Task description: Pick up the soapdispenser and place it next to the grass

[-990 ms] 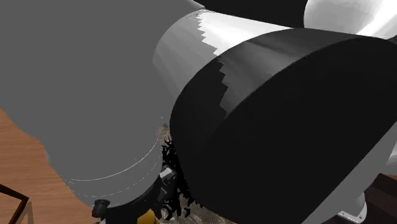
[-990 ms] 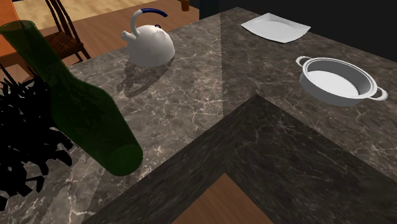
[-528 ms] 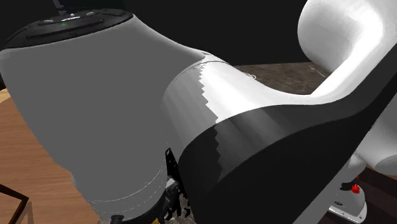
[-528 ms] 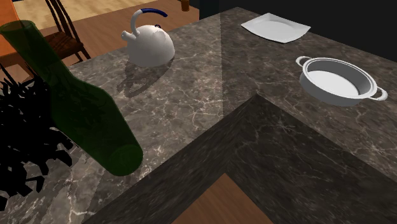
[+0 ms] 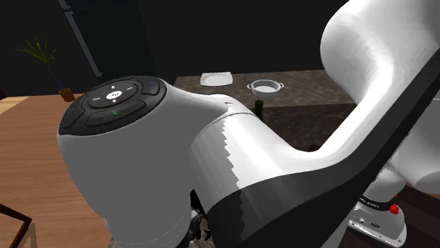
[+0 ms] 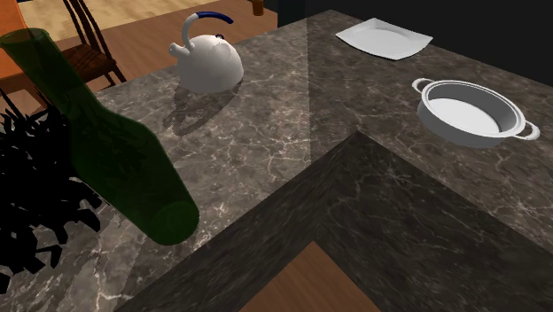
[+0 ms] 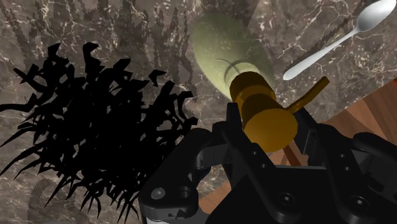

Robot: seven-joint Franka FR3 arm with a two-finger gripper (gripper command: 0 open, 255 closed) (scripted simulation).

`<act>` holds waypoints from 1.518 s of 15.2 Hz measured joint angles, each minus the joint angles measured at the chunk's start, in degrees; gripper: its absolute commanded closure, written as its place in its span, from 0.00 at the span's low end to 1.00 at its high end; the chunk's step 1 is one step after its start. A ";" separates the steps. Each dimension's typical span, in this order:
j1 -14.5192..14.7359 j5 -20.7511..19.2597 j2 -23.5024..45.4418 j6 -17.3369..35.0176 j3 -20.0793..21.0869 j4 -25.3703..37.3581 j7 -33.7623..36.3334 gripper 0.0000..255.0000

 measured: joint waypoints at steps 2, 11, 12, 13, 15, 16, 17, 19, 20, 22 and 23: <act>-0.12 -0.19 0.23 1.43 -0.13 -1.24 0.02 1.00; 0.03 -0.43 0.56 2.12 -0.16 -1.60 0.29 0.00; 0.03 -0.43 0.55 2.12 -0.16 -1.59 0.28 0.00; 0.03 -0.43 0.55 2.13 -0.16 -1.59 0.28 0.00; 0.03 -0.43 0.55 2.13 -0.16 -1.59 0.29 0.00; -0.04 -0.15 0.13 1.34 -0.07 -1.16 0.13 0.00; 0.00 0.07 -0.12 -0.06 0.03 0.08 -0.01 0.00; -0.11 0.57 -0.83 -2.61 0.18 2.05 -0.43 0.00; -0.25 0.96 -1.50 -3.32 0.28 2.19 -0.61 0.00; -0.27 1.10 -1.72 -3.96 0.33 2.62 -0.71 0.00; -0.27 1.13 -1.75 -4.12 0.34 2.73 -0.73 0.00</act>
